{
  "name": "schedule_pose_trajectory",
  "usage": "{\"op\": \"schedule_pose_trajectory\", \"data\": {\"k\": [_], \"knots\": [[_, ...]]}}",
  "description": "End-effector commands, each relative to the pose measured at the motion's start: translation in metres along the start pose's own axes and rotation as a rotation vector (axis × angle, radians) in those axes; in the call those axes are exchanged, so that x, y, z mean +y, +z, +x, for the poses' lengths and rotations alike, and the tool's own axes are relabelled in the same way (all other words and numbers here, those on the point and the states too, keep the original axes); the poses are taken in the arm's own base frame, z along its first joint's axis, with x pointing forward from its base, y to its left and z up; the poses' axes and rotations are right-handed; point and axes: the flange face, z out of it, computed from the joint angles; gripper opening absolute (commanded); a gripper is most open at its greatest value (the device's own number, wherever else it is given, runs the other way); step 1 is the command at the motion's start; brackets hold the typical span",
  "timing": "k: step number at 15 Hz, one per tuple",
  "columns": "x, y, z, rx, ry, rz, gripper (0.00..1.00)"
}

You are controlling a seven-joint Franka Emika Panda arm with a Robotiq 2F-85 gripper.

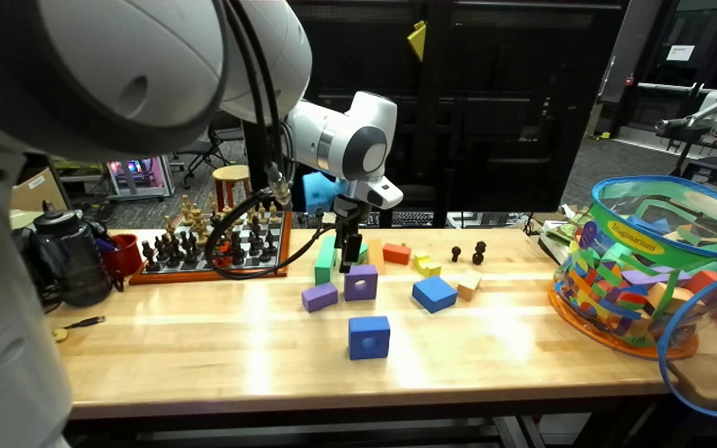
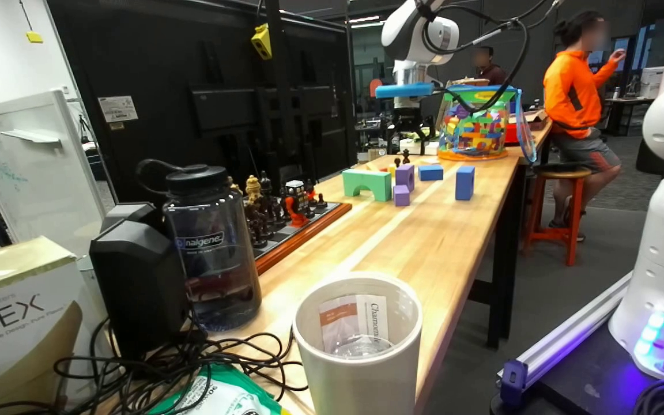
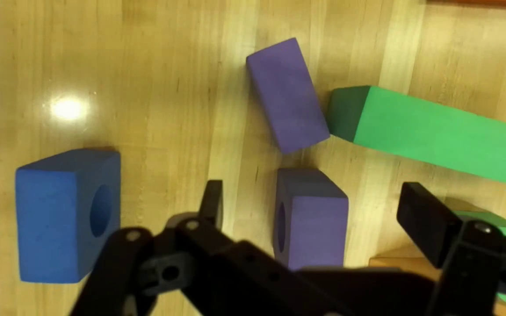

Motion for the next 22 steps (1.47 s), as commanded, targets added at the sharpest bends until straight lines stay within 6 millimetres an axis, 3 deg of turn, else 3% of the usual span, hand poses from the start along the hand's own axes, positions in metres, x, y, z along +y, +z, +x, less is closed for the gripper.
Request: {"op": "schedule_pose_trajectory", "data": {"k": [1,13,20,21,22], "knots": [[-0.001,-0.001,0.015,-0.013,0.031,-0.03,1.0],[-0.006,0.027,0.041,-0.04,0.074,-0.037,1.0],[-0.01,0.032,0.049,-0.044,0.081,-0.037,1.0],[-0.011,0.032,0.05,-0.043,0.082,-0.036,0.75],[-0.011,0.032,0.051,-0.042,0.083,-0.035,0.74]]}}
